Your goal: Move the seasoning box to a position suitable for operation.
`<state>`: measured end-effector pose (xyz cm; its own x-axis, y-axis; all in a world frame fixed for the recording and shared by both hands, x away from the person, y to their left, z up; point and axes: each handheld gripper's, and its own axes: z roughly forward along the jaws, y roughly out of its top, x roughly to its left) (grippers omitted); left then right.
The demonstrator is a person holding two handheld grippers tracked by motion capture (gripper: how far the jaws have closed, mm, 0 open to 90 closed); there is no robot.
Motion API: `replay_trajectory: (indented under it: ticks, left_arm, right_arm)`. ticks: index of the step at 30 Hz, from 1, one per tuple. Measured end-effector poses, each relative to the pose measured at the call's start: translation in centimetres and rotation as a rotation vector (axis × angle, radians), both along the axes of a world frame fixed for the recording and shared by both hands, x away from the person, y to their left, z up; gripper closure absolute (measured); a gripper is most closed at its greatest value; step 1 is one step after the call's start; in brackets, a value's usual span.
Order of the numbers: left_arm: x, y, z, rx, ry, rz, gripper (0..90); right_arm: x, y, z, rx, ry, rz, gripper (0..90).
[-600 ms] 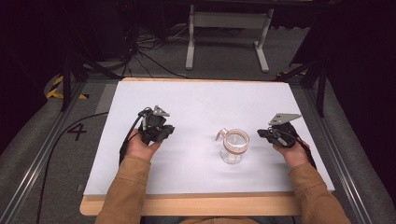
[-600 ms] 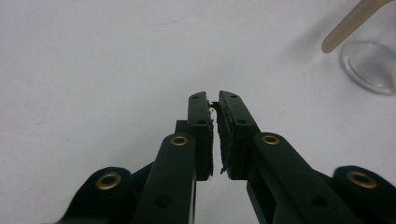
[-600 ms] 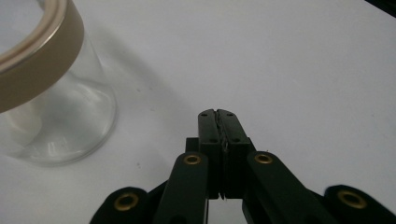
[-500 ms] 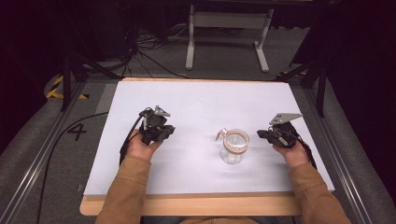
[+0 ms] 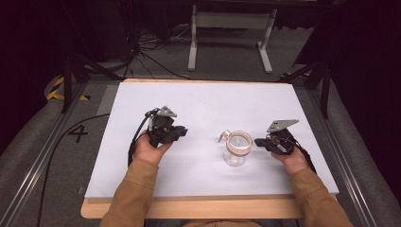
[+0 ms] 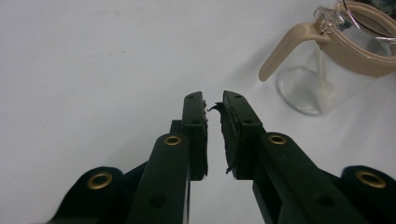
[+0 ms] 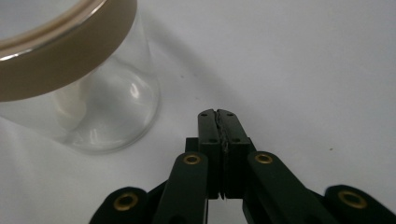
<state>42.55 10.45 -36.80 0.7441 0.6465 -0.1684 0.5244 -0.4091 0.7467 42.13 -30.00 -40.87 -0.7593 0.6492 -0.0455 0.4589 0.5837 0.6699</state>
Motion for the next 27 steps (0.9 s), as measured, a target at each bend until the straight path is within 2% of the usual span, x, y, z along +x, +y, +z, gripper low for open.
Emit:
replay_trajectory:
  ticks: [3, 4, 5, 6, 7, 8, 9, 11, 13, 15, 19, 27]
  left_arm:
    - [0.0, 0.0, 0.0, 0.004, 0.002, -0.023, 80.9]
    - [-0.1, -0.2, -0.1, -0.013, 0.007, -0.021, 81.8]
    - [0.0, -0.2, -0.1, -0.017, 0.005, -0.029, 83.1]
    - [0.0, -0.3, -0.1, -0.024, 0.006, -0.052, 83.1]
    - [0.0, -0.3, -0.1, -0.024, 0.006, -0.052, 82.6]
    - [0.0, -0.3, -0.2, -0.056, 0.019, -0.082, 82.6]
    - [0.0, -0.3, -0.2, -0.067, 0.022, -0.099, 82.1]
    - [0.0, -0.4, -0.2, -0.056, 0.024, -0.104, 82.4]
    - [0.0, -0.4, -0.3, -0.056, 0.026, -0.104, 82.7]
    - [0.2, -0.6, -0.4, -0.044, 0.032, -0.099, 82.9]
    - [0.7, -1.4, -0.8, -0.017, 0.05, -0.098, 82.2]
    - [1.3, -3.5, -1.4, 0.05, 0.061, -0.144, 84.6]
  right_arm:
    - [-0.1, 0.5, -0.3, -0.003, 0.009, 0.016, 89.2]
    - [-0.1, 0.6, -0.3, -0.005, 0.014, 0.023, 89.2]
    - [-0.3, 1.3, -0.6, -0.012, 0.022, 0.054, 89.3]
    - [-0.3, 1.6, -0.6, -0.016, 0.025, 0.063, 89.3]
    - [-0.3, 1.6, -0.6, -0.016, 0.025, 0.063, 89.3]
    - [-0.5, 1.9, -0.7, -0.02, 0.027, 0.079, 89.3]
    - [-0.6, 2.3, -0.7, -0.018, 0.026, 0.104, 89.4]
    - [-1.2, 3.1, -0.8, -0.087, -0.009, 0.087, 89.5]
    - [-1.3, 3.2, -0.8, -0.09, -0.012, 0.084, 89.5]
    - [-1.2, 3.1, -0.8, -0.072, 0.013, 0.088, 89.6]
    - [-1.7, 3.4, -0.9, -0.064, 0.029, 0.101, 89.6]
    - [-3.4, 4.3, -0.9, -0.077, 0.012, 0.132, 89.6]
